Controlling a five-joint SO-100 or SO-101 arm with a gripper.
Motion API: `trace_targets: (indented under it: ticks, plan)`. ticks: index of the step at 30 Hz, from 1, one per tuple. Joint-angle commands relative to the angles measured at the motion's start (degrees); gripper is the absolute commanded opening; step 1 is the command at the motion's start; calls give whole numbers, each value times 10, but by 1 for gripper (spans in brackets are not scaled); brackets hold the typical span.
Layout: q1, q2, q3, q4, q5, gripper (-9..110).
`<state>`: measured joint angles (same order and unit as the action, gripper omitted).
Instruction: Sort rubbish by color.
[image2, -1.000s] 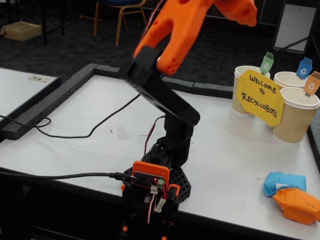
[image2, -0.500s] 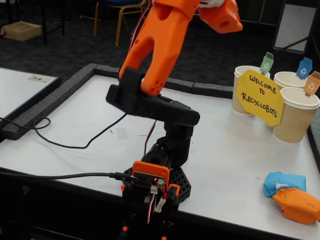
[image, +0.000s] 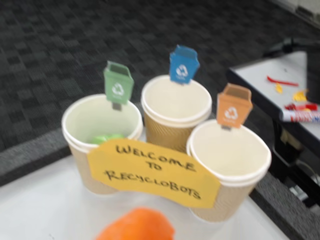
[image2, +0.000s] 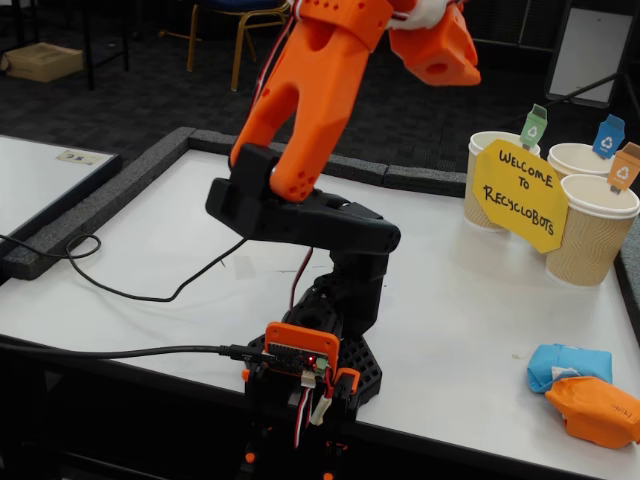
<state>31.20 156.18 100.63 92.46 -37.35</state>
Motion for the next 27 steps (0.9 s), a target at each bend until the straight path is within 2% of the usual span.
trace_targets:
  ticks: [1,8,27]
  plan:
    - [26,-3,-5,-16,27,0]
    - [76,-8,20,-30,67,0]
    - [384,-34,165,-148,74,0]
